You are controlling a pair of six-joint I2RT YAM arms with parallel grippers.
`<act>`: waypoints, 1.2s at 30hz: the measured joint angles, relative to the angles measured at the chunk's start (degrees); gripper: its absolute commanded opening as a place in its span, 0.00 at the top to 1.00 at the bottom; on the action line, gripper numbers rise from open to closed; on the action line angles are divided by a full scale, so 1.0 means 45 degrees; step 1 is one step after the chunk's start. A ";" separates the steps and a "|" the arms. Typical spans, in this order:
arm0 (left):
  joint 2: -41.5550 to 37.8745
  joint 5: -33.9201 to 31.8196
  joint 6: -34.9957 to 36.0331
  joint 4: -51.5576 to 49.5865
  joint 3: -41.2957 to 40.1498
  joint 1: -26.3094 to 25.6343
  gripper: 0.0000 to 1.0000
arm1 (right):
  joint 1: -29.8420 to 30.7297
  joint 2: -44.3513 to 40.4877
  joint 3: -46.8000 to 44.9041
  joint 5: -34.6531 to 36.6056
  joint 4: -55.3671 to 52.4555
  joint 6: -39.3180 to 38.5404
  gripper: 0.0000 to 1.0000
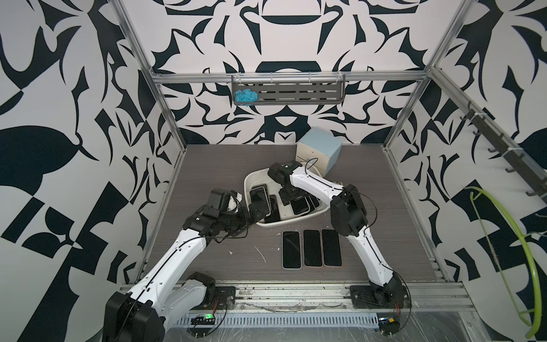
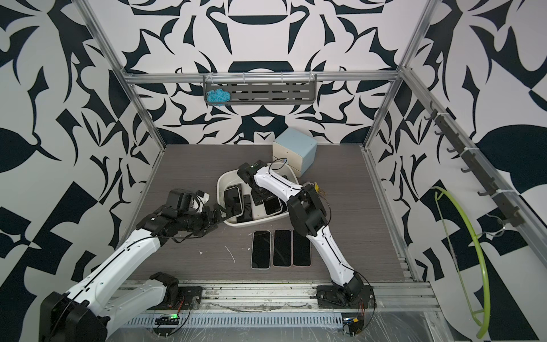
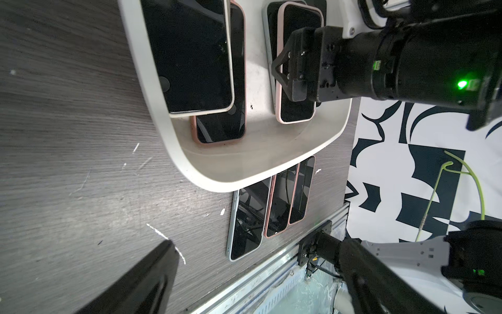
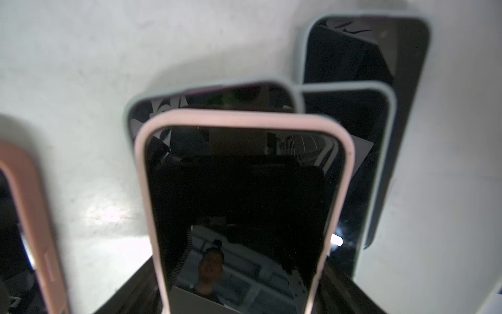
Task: Take the phone out of the storage box
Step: Pick up the phone from the storage box, then place the phone at the center of the board.
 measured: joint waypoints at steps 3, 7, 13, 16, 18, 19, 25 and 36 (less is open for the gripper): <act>-0.0010 0.0000 -0.0034 0.0102 -0.0005 0.0000 0.00 | -0.0282 -0.0175 0.0627 -0.0282 0.0131 -0.0063 0.35; -0.0199 -0.0010 -0.0155 0.0379 -0.0209 0.0000 0.00 | -0.0631 -0.0845 0.0947 -0.0971 0.0282 -0.0029 0.35; -0.0865 -0.0180 -0.0432 0.0544 -0.0593 0.0000 0.00 | -0.0821 -0.2093 0.0758 -0.2191 0.0374 0.0466 0.36; -0.1302 -0.0369 -0.0534 0.0554 -0.0612 0.0000 0.00 | -0.0554 -0.3094 -0.0272 -0.2773 0.0690 0.0981 0.36; -0.1676 -0.0515 -0.0588 0.0549 -0.0617 0.0000 0.00 | -0.0155 -0.3910 -0.1345 -0.3113 0.0957 0.1409 0.36; -0.1885 -0.0597 -0.0622 0.0544 -0.0617 0.0000 0.00 | 0.0131 -0.4367 -0.2030 -0.3279 0.1161 0.1656 0.36; -0.2997 -0.1088 -0.0729 0.0457 -0.0622 0.0005 0.00 | 0.2409 -0.6596 -0.5931 -0.3949 0.2467 0.3453 0.36; -0.3021 -0.1360 -0.0695 0.0136 -0.0437 0.0049 0.00 | 0.6300 -0.6931 -0.8403 -0.3609 0.4124 0.6868 0.34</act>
